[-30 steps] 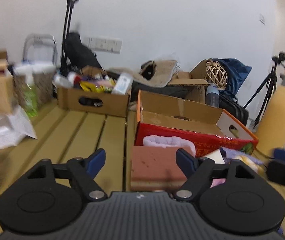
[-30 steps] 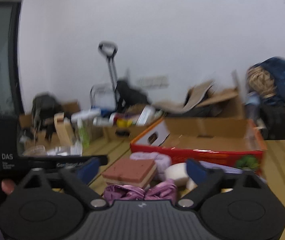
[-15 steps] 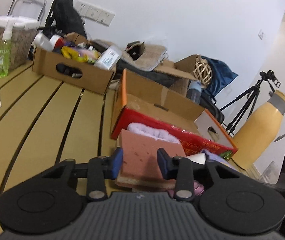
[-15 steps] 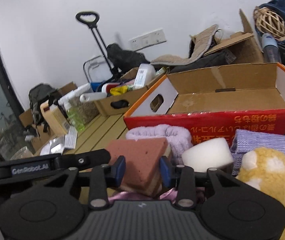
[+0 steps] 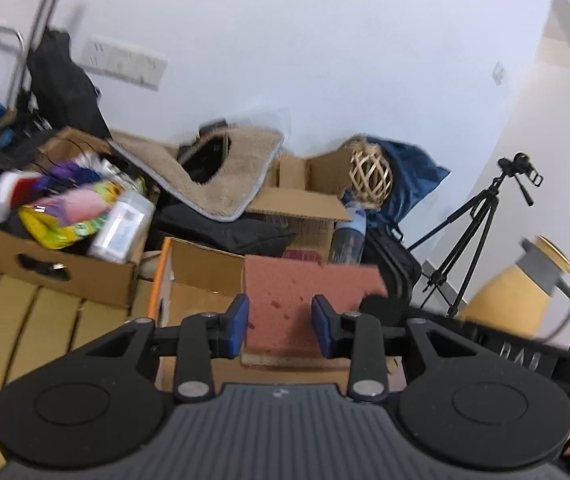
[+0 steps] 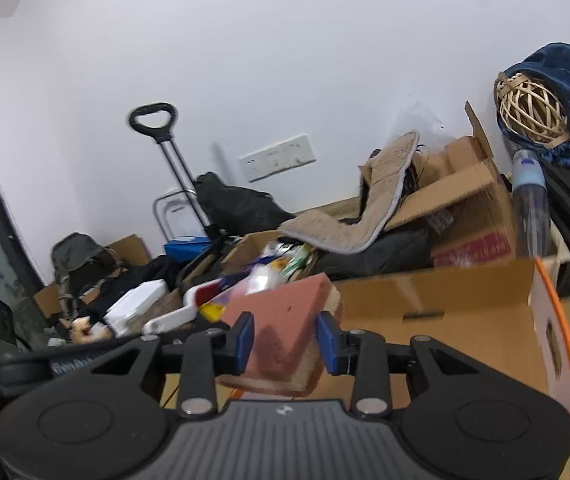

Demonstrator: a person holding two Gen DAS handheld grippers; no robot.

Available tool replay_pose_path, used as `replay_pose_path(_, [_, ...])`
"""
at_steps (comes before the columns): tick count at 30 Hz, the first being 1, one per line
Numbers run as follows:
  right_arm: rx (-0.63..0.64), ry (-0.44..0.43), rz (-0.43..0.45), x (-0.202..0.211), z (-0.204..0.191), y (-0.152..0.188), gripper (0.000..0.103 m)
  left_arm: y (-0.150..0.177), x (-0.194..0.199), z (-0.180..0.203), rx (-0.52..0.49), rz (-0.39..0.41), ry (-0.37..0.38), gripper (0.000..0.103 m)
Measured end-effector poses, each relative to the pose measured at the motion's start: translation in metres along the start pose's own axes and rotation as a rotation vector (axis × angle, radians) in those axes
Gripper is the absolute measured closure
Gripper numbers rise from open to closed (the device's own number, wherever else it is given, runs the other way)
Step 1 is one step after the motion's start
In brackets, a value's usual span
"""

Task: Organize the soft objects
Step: 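Carry the pink sponge into the cardboard box and release it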

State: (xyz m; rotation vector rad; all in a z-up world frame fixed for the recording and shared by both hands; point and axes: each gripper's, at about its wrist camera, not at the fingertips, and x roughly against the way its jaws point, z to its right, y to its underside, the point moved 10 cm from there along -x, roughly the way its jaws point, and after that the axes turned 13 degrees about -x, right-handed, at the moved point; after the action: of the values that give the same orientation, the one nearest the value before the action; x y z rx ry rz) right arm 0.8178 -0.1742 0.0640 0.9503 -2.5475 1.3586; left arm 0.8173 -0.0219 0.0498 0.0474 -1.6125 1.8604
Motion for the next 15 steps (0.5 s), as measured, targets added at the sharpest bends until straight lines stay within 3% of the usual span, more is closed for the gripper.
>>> replay_pose_path(4, [-0.017, 0.064, -0.054, -0.071, 0.031, -0.028, 0.069, -0.005, -0.069, -0.029, 0.018, -0.072, -0.051, 0.070])
replay_pose_path(9, [-0.078, 0.148, -0.159, -0.162, 0.083, -0.022, 0.070, 0.008, -0.145, -0.067, -0.054, -0.225, -0.122, 0.069])
replay_pose_path(10, [-0.093, 0.156, -0.198, -0.176, 0.091, -0.017, 0.070, 0.010, -0.151, -0.073, -0.058, -0.229, -0.152, 0.069])
replay_pose_path(12, [-0.104, 0.168, -0.254, -0.192, 0.101, -0.002, 0.070, 0.012, -0.156, -0.080, -0.099, -0.220, -0.195, 0.058])
replay_pose_path(15, [-0.117, 0.190, -0.303, -0.202, 0.106, 0.008, 0.067, 0.014, -0.152, -0.079, -0.111, -0.199, -0.200, 0.056])
